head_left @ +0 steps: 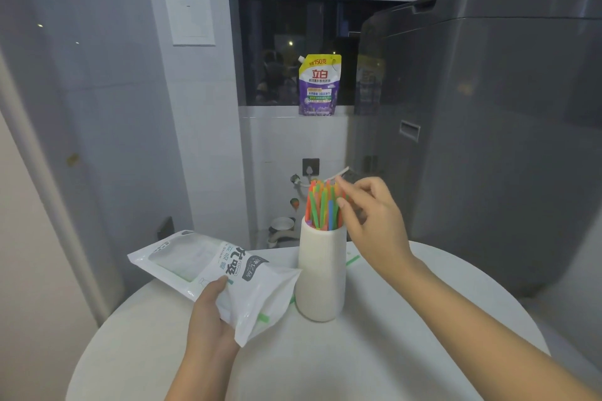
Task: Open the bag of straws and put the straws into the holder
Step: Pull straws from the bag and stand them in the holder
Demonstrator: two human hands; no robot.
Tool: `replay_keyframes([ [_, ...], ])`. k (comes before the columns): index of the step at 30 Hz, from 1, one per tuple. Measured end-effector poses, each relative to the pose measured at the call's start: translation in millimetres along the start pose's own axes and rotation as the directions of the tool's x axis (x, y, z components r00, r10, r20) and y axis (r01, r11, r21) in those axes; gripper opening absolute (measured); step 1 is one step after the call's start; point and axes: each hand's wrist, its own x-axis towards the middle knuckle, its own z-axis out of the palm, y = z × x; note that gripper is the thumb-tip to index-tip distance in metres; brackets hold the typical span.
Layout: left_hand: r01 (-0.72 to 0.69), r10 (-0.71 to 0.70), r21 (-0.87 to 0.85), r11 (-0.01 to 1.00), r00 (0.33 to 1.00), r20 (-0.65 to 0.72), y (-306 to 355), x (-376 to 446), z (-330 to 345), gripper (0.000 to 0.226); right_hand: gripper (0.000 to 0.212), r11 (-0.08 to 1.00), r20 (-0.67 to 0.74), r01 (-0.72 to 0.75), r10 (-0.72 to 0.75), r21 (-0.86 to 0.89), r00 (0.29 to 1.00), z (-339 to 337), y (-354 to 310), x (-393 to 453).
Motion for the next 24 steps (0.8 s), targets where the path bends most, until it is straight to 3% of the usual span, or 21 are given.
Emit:
replay_keyframes([
  [4,-0.004,0.004,0.004,1.0,1.0,-0.004,0,2,-1,0.019,0.038,0.999,0.055,-0.026,0.027,-0.023,0.998,2,-1,-8],
  [7,-0.013,0.013,-0.008,1.0,1.0,-0.022,5,2,-5,0.019,0.041,0.999,-0.011,0.026,-0.026,-0.035,1.0,3,-7,-14],
  [13,-0.046,0.043,-0.03,0.999,0.995,-0.085,23,-1,-19,0.018,0.017,0.984,-0.028,0.167,-0.169,-0.057,0.985,27,-29,-37],
  [20,-0.071,0.069,-0.006,0.997,0.984,-0.166,45,-7,-36,0.016,0.013,0.986,0.298,0.145,-0.164,0.086,0.94,71,-33,-74],
  [24,-0.026,0.032,0.034,0.999,0.982,-0.188,43,-7,-41,0.015,0.026,0.999,0.546,0.036,-0.036,0.012,0.837,104,-23,-87],
])
